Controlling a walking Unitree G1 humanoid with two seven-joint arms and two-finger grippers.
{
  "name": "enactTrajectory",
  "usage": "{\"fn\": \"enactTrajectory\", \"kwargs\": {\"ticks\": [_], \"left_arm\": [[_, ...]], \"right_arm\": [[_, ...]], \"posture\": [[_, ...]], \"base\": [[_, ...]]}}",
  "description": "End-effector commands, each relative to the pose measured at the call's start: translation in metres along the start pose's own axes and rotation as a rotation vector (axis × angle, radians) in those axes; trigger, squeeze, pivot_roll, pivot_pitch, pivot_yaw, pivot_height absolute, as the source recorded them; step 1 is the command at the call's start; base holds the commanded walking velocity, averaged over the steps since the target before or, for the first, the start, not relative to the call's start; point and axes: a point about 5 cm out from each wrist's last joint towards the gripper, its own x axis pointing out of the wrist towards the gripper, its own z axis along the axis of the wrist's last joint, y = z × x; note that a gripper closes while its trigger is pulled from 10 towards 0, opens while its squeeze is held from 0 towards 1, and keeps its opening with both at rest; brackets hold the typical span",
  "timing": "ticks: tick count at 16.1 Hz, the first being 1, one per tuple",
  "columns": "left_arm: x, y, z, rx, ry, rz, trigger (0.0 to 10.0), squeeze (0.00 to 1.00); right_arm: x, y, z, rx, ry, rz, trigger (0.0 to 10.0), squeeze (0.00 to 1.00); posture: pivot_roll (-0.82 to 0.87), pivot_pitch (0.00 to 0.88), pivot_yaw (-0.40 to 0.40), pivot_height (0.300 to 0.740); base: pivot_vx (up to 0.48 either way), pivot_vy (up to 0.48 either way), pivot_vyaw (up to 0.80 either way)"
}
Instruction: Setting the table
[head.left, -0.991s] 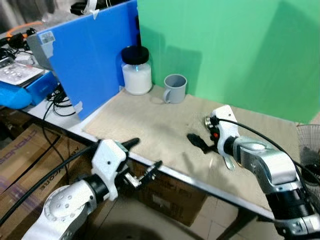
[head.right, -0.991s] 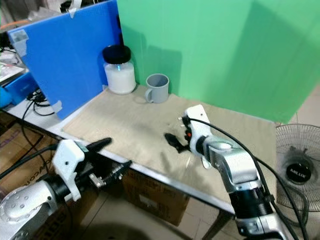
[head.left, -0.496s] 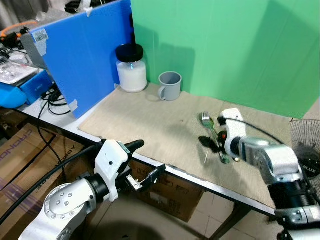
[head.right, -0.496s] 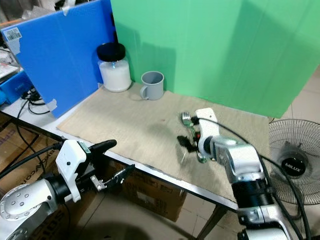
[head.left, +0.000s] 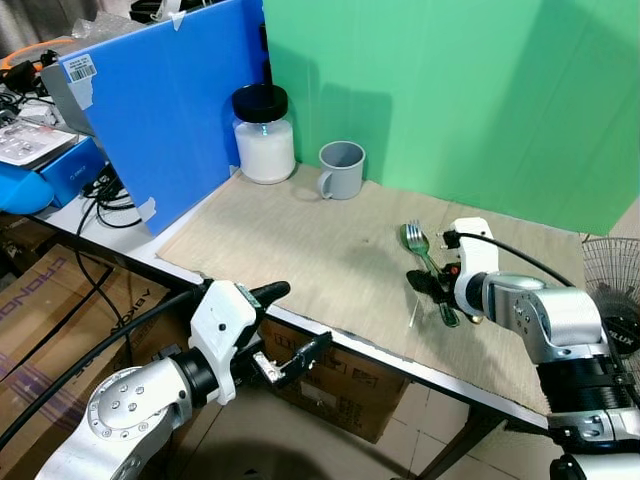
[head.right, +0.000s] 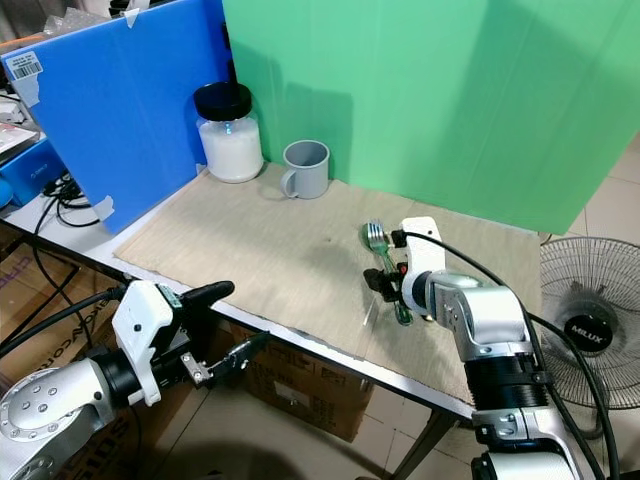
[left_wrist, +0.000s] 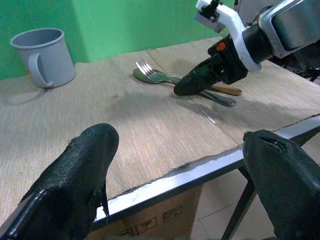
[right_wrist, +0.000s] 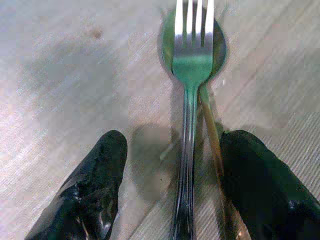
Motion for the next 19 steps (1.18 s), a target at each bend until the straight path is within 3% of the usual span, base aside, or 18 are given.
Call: {"fn": "enactTrajectory", "kwargs": {"ticks": [1, 5, 9, 10, 11, 12, 13, 16, 18, 19], "left_arm": [[0.0, 0.0, 0.0, 0.002, 0.008, -0.012, 10.0, 0.0], [0.001, 0.0, 0.0, 0.001, 0.01, -0.019, 10.0, 0.0], [0.001, -0.001, 0.0, -0.001, 0.011, -0.023, 10.0, 0.0], [0.002, -0.001, 0.0, -0.002, 0.011, -0.027, 10.0, 0.0], [0.003, -0.001, 0.0, -0.003, 0.011, -0.031, 10.0, 0.0], [0.003, -0.001, 0.0, -0.003, 0.011, -0.033, 10.0, 0.0], [0.003, -0.001, 0.0, -0.003, 0.011, -0.035, 10.0, 0.0], [0.004, -0.001, 0.0, -0.002, 0.011, -0.04, 10.0, 0.0], [0.003, -0.001, 0.0, -0.001, 0.011, -0.041, 10.0, 0.0], [0.003, -0.001, 0.0, 0.0, 0.011, -0.04, 10.0, 0.0]], "right_arm": [[-0.004, 0.003, 0.015, -0.02, -0.055, 0.018, 10.0, 0.0], [-0.013, 0.005, 0.024, -0.112, -0.119, 0.009, 10.0, 0.0], [-0.018, 0.005, 0.018, -0.105, -0.077, 0.002, 10.0, 0.0], [-0.018, 0.004, 0.011, -0.094, -0.048, -0.004, 4.5, 0.0], [-0.017, 0.003, 0.006, -0.089, -0.026, -0.007, 3.0, 0.0], [-0.017, 0.003, 0.002, -0.09, -0.002, -0.004, 2.9, 0.0], [-0.017, 0.003, -0.002, -0.089, 0.017, 0.0, 5.0, 0.0], [-0.018, 0.005, -0.005, -0.079, 0.034, 0.006, 7.3, 0.0], [-0.019, 0.006, -0.004, -0.077, 0.027, 0.009, 7.6, 0.0], [-0.021, 0.007, -0.002, -0.078, 0.016, 0.012, 8.3, 0.0]], "posture": [[-0.03, 0.024, 0.027, 0.74], [-0.03, 0.025, 0.026, 0.74], [-0.04, 0.026, 0.024, 0.74], [-0.04, 0.026, 0.027, 0.74], [-0.04, 0.026, 0.027, 0.74], [-0.04, 0.026, 0.027, 0.74], [-0.04, 0.025, 0.027, 0.74], [-0.04, 0.024, 0.027, 0.74], [-0.04, 0.025, 0.028, 0.74], [-0.04, 0.026, 0.028, 0.74]], "base": [[0.0, 0.0, 0.0], [0.0, 0.0, 0.0], [0.0, 0.0, 0.0], [0.0, 0.0, 0.0], [0.0, 0.0, 0.0], [0.0, 0.0, 0.0], [0.0, 0.0, 0.0], [0.0, 0.0, 0.0], [0.0, 0.0, 0.0], [0.0, 0.0, 0.0]]}}
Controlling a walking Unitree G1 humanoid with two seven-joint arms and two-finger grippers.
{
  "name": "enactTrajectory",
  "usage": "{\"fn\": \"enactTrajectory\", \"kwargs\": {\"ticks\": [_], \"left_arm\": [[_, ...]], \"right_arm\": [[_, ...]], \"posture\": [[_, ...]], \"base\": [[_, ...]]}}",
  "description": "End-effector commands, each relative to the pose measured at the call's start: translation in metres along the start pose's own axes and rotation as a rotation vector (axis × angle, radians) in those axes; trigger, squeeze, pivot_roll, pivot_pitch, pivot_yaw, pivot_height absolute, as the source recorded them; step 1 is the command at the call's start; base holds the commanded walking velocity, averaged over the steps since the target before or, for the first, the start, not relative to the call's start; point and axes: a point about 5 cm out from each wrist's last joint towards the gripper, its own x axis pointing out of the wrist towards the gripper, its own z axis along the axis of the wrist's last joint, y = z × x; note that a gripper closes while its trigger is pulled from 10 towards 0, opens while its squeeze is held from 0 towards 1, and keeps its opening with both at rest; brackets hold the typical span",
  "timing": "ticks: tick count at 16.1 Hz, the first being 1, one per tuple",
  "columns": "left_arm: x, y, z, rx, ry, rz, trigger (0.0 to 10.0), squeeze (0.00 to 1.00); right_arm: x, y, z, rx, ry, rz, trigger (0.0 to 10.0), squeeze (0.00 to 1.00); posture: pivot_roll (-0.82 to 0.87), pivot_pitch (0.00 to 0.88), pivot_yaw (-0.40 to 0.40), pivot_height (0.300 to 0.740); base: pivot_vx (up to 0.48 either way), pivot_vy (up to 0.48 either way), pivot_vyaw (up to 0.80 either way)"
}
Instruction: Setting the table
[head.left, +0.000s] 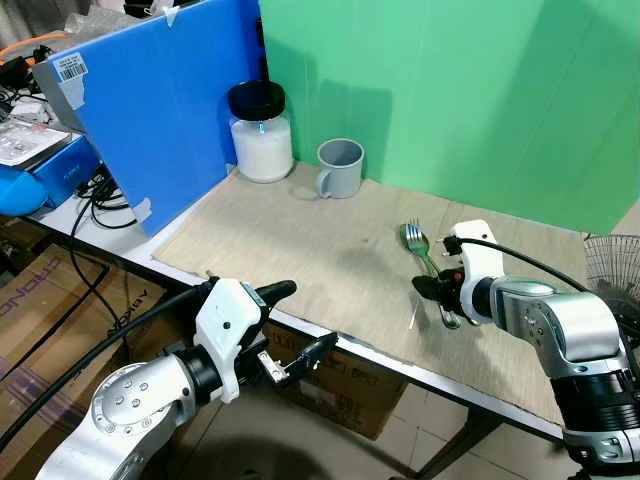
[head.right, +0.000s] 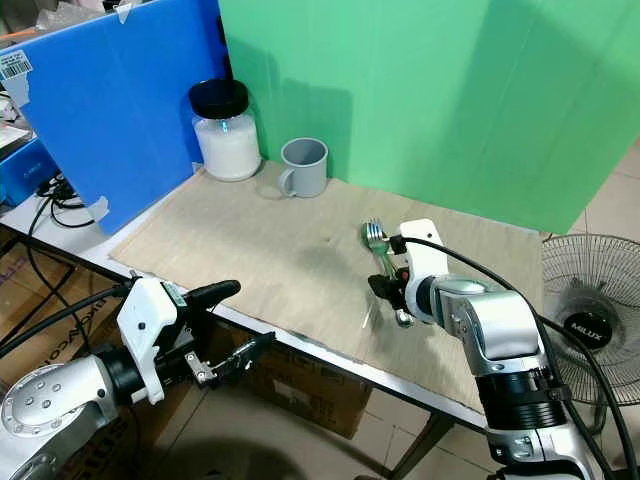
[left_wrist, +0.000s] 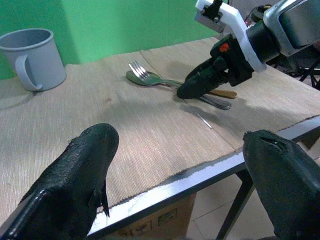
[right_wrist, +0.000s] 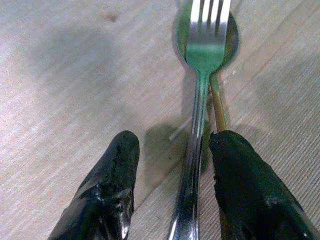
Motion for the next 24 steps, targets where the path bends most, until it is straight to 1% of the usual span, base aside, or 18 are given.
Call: {"fn": "enactTrajectory", "kwargs": {"ticks": [1, 2, 3, 4, 6, 9, 10, 11, 12, 13, 14, 15, 17, 18, 21, 22, 24], "left_arm": [[0.0, 0.001, -0.002, -0.003, 0.019, -0.008, 10.0, 0.0], [0.0, 0.001, -0.002, -0.002, 0.019, -0.008, 10.0, 0.0], [0.0, 0.001, -0.002, -0.001, 0.019, -0.007, 10.0, 0.0], [0.0, 0.002, -0.002, 0.0, 0.018, -0.006, 10.0, 0.0], [0.0, 0.002, -0.002, -0.001, 0.018, -0.007, 10.0, 0.0], [0.002, 0.002, -0.002, -0.001, 0.018, -0.014, 10.0, 0.0], [0.002, 0.002, -0.002, 0.0, 0.019, -0.019, 10.0, 0.0], [0.002, 0.002, -0.002, 0.0, 0.019, -0.02, 10.0, 0.0], [0.002, 0.002, -0.002, 0.0, 0.02, -0.021, 10.0, 0.0], [0.002, 0.002, -0.002, 0.001, 0.02, -0.022, 10.0, 0.0], [0.002, 0.002, -0.002, 0.002, 0.02, -0.022, 10.0, 0.0], [0.002, 0.003, -0.002, 0.003, 0.021, -0.022, 10.0, 0.0], [0.002, 0.003, -0.002, 0.005, 0.02, -0.022, 10.0, 0.0], [0.002, 0.003, -0.002, 0.005, 0.02, -0.023, 10.0, 0.0], [0.002, 0.002, -0.002, 0.006, 0.02, -0.026, 10.0, 0.0], [0.002, 0.002, -0.002, 0.006, 0.02, -0.028, 10.0, 0.0], [0.002, 0.002, -0.002, 0.006, 0.021, -0.03, 10.0, 0.0]], "right_arm": [[-0.004, -0.001, 0.001, 0.002, -0.012, -0.005, 8.3, 0.0], [-0.004, 0.0, 0.002, -0.002, -0.016, -0.006, 8.4, 0.0], [-0.005, 0.0, 0.004, -0.014, -0.03, -0.009, 9.4, 0.0], [-0.007, 0.001, 0.007, -0.024, -0.051, -0.007, 10.0, 0.0], [-0.011, 0.004, 0.005, -0.02, -0.033, 0.017, 10.0, 0.0], [-0.01, 0.007, -0.005, 0.005, 0.006, 0.043, 10.0, 0.0], [-0.008, 0.006, -0.01, 0.023, 0.021, 0.035, 6.9, 0.0], [-0.008, 0.006, -0.011, 0.028, 0.025, 0.033, 4.9, 0.0], [-0.007, 0.006, -0.013, 0.031, 0.029, 0.029, 4.4, 0.0], [-0.006, 0.006, -0.014, 0.033, 0.03, 0.024, 4.5, 0.0], [-0.006, 0.005, -0.015, 0.033, 0.03, 0.019, 4.9, 0.0], [-0.006, 0.005, -0.015, 0.034, 0.026, 0.015, 6.2, 0.0], [-0.006, 0.006, -0.011, 0.035, 0.006, 0.016, 9.7, 0.0], [-0.006, 0.006, -0.01, 0.033, 0.001, 0.017, 10.0, 0.0], [-0.005, 0.007, -0.008, 0.018, -0.022, 0.006, 10.0, 0.0], [-0.004, 0.007, -0.008, -0.001, -0.024, -0.009, 10.0, 0.0], [-0.004, 0.007, -0.007, -0.001, -0.026, -0.014, 10.0, 0.0]], "posture": [[-0.04, 0.026, 0.028, 0.74], [-0.04, 0.026, 0.028, 0.74], [-0.04, 0.026, 0.028, 0.74], [-0.04, 0.025, 0.027, 0.74], [-0.04, 0.024, 0.027, 0.74], [-0.04, 0.022, 0.028, 0.74], [-0.04, 0.021, 0.029, 0.74], [-0.04, 0.021, 0.029, 0.74], [-0.04, 0.02, 0.029, 0.74], [-0.04, 0.02, 0.029, 0.74], [-0.04, 0.02, 0.029, 0.74], [-0.04, 0.016, 0.029, 0.74], [-0.04, 0.013, 0.029, 0.74], [-0.04, 0.013, 0.029, 0.74], [-0.04, 0.01, 0.027, 0.74], [-0.04, 0.011, 0.027, 0.74], [-0.04, 0.012, 0.027, 0.74]], "base": [[0.0, 0.0, 0.0], [0.0, 0.0, 0.0], [0.0, 0.0, 0.0], [0.0, 0.0, 0.0], [0.0, 0.0, 0.0], [0.0, 0.0, 0.0], [0.0, 0.0, 0.0], [0.0, 0.0, 0.0], [0.0, 0.0, 0.0], [0.0, 0.0, 0.0], [0.0, 0.0, 0.0], [0.0, 0.0, 0.0], [0.0, 0.0, 0.0], [0.0, 0.0, 0.0], [0.0, 0.0, 0.0], [0.0, 0.0, 0.0], [0.0, 0.0, 0.0]]}}
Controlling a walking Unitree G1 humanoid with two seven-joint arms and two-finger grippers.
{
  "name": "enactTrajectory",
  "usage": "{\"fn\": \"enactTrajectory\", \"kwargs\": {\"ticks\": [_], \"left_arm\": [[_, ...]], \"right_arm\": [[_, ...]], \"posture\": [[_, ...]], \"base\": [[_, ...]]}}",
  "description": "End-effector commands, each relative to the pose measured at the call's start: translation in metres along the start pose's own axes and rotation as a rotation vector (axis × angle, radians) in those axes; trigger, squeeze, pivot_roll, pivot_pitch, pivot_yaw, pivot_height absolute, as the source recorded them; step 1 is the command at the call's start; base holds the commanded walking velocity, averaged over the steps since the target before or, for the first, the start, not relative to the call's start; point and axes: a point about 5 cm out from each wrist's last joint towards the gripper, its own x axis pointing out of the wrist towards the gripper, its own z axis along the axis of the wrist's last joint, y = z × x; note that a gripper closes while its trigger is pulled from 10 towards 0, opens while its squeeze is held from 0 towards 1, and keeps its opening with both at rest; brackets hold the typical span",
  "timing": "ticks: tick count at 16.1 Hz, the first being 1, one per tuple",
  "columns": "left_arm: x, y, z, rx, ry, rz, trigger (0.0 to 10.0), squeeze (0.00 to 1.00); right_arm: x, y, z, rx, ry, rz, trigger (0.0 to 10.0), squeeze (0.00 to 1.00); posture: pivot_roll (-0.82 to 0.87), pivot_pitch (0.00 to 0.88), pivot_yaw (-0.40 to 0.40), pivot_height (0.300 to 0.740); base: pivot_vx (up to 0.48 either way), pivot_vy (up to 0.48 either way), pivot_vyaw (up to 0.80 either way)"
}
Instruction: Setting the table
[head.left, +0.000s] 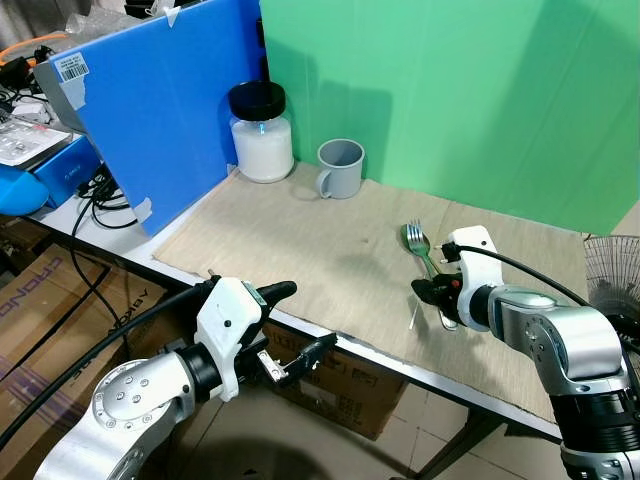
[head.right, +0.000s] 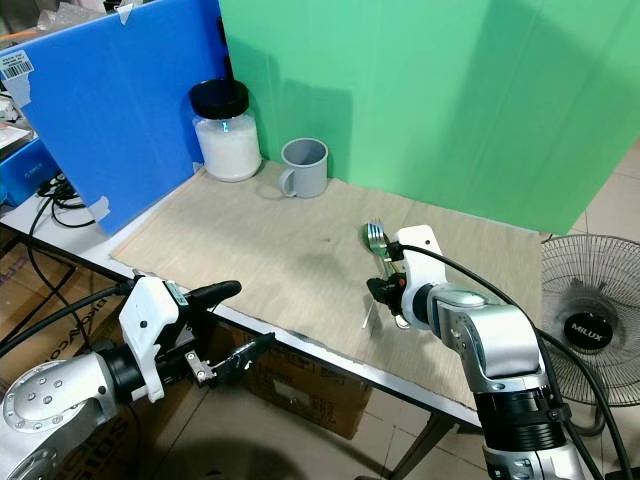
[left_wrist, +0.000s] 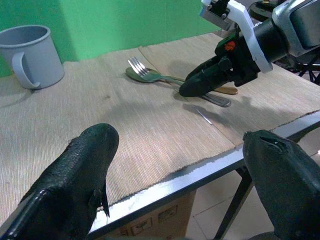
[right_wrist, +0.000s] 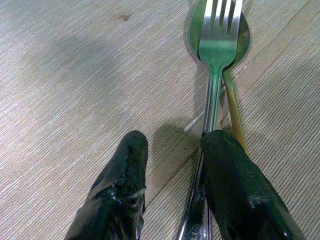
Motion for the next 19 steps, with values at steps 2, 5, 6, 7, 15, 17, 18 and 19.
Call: {"fn": "enactTrajectory", "kwargs": {"ticks": [2, 5, 6, 7, 15, 17, 18, 19], "left_arm": [[0.0007, -0.0006, -0.0008, -0.001, 0.009, -0.019, 10.0, 0.0], [0.0016, 0.0001, -0.0009, -0.001, 0.009, -0.019, 10.0, 0.0], [0.0015, 0.0, -0.0009, -0.001, 0.009, -0.019, 10.0, 0.0], [0.0014, -0.0002, -0.001, -0.002, 0.01, -0.02, 10.0, 0.0], [0.0013, -0.0019, -0.0017, -0.006, 0.018, -0.033, 10.0, 0.0], [0.0015, -0.0022, -0.0016, -0.006, 0.018, -0.034, 10.0, 0.0], [0.0015, -0.0022, -0.0016, -0.006, 0.018, -0.034, 10.0, 0.0], [0.0018, -0.0022, -0.0016, -0.006, 0.018, -0.036, 10.0, 0.0]], "right_arm": [[0.0001, -0.0022, 0.0024, -0.008, -0.005, -0.021, 10.0, 0.0], [0.0041, -0.0034, -0.0001, -0.007, -0.004, -0.042, 10.0, 0.0], [0.0046, -0.0029, -0.0008, -0.005, -0.003, -0.042, 10.0, 0.0], [0.0057, -0.0017, -0.0019, -0.004, -0.002, -0.042, 10.0, 0.0], [0.0072, 0.0021, -0.0036, 0.004, 0.002, -0.022, 0.0, 0.0], [0.0068, 0.0016, -0.0049, -0.001, 0.008, -0.026, 0.0, 0.0], [0.0068, 0.0014, -0.0053, -0.012, 0.012, -0.033, 0.0, 0.0], [0.0069, 0.0014, -0.0057, -0.019, 0.014, -0.037, 0.4, 0.0]], "posture": [[-0.04, 0.013, 0.029, 0.74], [-0.04, 0.017, 0.03, 0.74], [-0.04, 0.017, 0.03, 0.74], [-0.04, 0.017, 0.03, 0.74], [-0.04, 0.019, 0.03, 0.74], [-0.04, 0.019, 0.03, 0.74], [-0.04, 0.019, 0.03, 0.74], [-0.04, 0.019, 0.031, 0.74]], "base": [[0.0, 0.0, 0.0], [0.0, 0.0, 0.0], [0.0, 0.0, 0.0], [0.0, 0.0, 0.0], [0.0, 0.0, 0.0], [0.0, 0.0, 0.0], [0.0, 0.0, 0.0], [0.0, 0.0, 0.0]]}}
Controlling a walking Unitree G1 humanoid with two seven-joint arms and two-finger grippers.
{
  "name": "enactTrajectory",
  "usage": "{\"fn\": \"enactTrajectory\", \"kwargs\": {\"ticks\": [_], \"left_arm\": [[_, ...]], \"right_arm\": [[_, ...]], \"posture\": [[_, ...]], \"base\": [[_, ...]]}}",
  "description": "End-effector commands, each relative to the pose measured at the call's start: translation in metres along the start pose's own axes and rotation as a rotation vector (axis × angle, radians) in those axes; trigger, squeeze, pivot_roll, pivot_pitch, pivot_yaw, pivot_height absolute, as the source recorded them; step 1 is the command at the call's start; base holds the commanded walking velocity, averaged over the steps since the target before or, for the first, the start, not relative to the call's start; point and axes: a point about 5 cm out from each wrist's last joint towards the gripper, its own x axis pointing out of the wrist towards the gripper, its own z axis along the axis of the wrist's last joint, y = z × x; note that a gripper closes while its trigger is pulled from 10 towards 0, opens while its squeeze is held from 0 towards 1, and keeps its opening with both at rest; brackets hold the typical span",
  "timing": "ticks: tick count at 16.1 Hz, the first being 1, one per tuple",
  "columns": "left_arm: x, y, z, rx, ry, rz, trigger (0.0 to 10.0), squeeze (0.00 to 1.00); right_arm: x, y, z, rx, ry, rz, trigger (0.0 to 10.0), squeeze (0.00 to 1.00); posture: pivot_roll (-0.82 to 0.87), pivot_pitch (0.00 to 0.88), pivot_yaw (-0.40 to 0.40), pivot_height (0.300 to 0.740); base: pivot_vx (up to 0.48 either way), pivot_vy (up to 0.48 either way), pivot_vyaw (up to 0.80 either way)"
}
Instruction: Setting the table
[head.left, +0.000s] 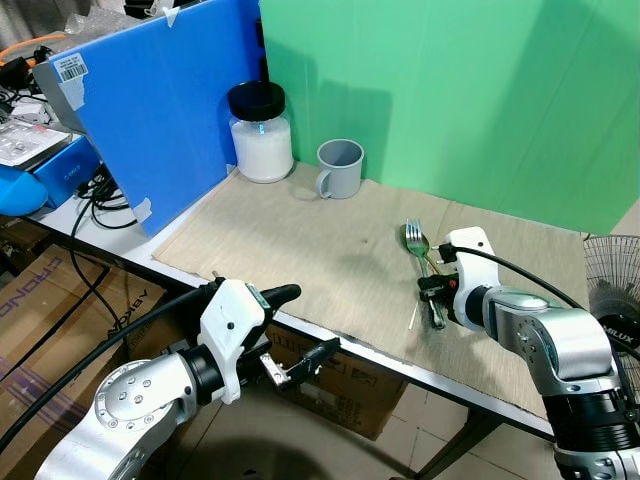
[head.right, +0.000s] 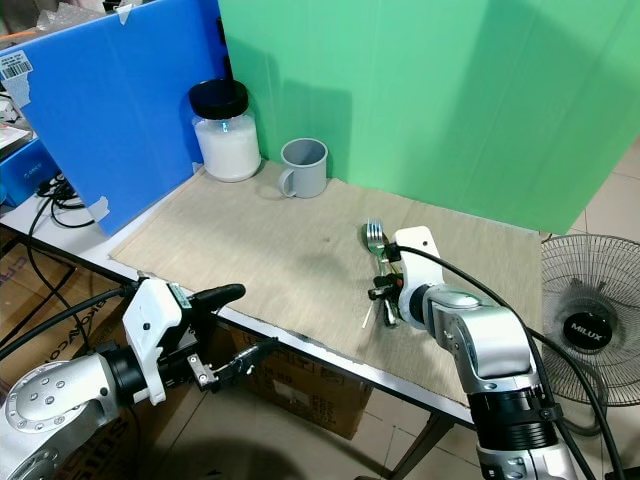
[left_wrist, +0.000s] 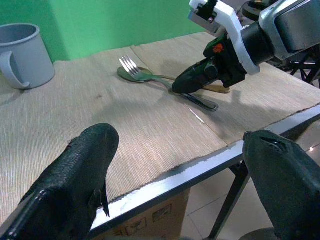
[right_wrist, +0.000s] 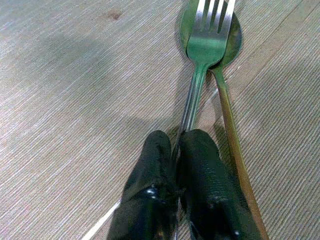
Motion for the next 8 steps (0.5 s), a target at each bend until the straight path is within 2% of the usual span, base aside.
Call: {"fn": "enactTrajectory", "kwargs": {"ticks": [1, 5, 6, 7, 8], "left_arm": [[0.001, 0.0, -0.001, -0.001, 0.015, -0.01, 10.0, 0.0], [0.001, 0.0, -0.001, 0.001, 0.017, -0.01, 10.0, 0.0], [0.001, 0.0, -0.001, 0.001, 0.016, -0.009, 10.0, 0.0], [0.001, 0.0, -0.001, 0.002, 0.016, -0.008, 10.0, 0.0], [0.001, 0.001, -0.001, 0.003, 0.016, -0.007, 10.0, 0.0]], "right_arm": [[0.001, 0.0, -0.004, -0.012, 0.021, -0.008, 0.9, 0.0], [0.001, 0.002, -0.004, -0.026, 0.02, -0.009, 0.9, 0.0], [0.0, 0.002, 0.0, -0.038, -0.004, -0.008, 0.0, 0.0], [-0.001, 0.002, 0.005, -0.051, -0.035, -0.004, 0.0, 0.0], [-0.004, 0.005, 0.012, -0.052, -0.073, 0.03, 4.2, 0.0]], "posture": [[-0.04, 0.019, 0.031, 0.74], [-0.04, 0.019, 0.03, 0.74], [-0.04, 0.018, 0.03, 0.74], [-0.04, 0.018, 0.03, 0.74], [-0.04, 0.018, 0.03, 0.74]], "base": [[0.0, 0.0, 0.0], [0.0, 0.0, 0.0], [0.0, 0.0, 0.0], [0.0, 0.0, 0.0], [0.0, 0.0, 0.0]]}}
